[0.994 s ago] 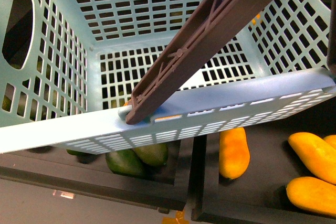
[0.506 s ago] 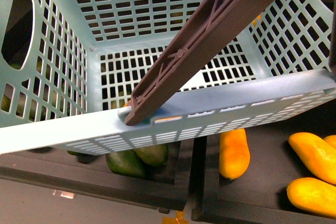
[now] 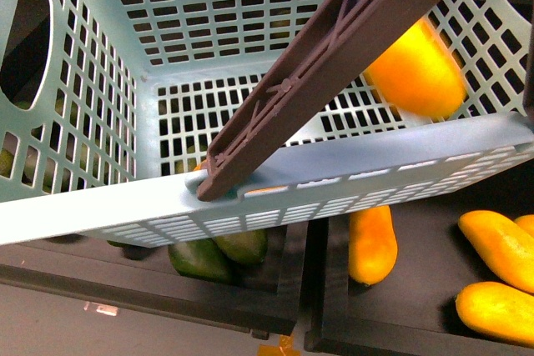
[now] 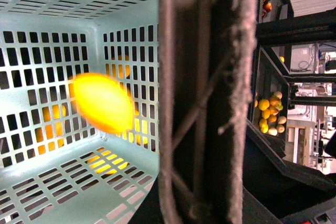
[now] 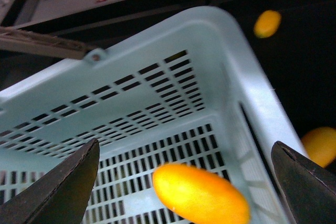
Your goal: Pick lemon and mango into basket
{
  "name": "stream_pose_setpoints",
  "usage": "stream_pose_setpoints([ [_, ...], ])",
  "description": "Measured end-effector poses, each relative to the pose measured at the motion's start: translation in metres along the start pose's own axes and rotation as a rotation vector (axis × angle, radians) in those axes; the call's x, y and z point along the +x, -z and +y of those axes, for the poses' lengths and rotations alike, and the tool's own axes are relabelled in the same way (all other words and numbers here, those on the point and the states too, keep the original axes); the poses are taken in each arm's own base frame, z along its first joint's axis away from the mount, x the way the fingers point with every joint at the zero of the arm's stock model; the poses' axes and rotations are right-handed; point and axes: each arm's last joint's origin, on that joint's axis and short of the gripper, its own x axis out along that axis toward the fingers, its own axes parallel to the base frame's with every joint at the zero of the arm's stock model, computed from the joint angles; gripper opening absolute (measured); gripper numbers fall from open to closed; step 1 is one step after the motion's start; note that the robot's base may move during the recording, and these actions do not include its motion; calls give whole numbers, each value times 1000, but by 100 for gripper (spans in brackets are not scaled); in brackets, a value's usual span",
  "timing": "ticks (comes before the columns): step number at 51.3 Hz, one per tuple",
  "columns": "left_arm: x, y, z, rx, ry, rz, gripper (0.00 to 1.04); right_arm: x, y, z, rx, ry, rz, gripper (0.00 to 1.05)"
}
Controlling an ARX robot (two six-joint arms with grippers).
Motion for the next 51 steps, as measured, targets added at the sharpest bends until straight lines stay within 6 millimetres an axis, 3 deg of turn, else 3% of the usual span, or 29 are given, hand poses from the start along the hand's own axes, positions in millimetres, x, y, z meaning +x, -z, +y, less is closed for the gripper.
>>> stream_pose_setpoints([
  [10, 1, 0, 1, -4, -8, -3, 5, -27, -7, -29, -32, 290, -102, 96],
  [13, 1, 0, 1, 4, -9, -4, 5, -32, -4, -37, -95, 151, -241, 85],
  [20, 1, 0, 1, 1, -6, -1, 5, -45, 20, -56, -251, 60, -421, 62],
  [38, 1, 0, 1, -2, -4, 2, 5, -71, 71, -94, -318, 84, -422, 3],
  [51, 1, 0, 1, 0, -4, 3, 5, -89, 94, -116, -323, 86, -427, 2],
])
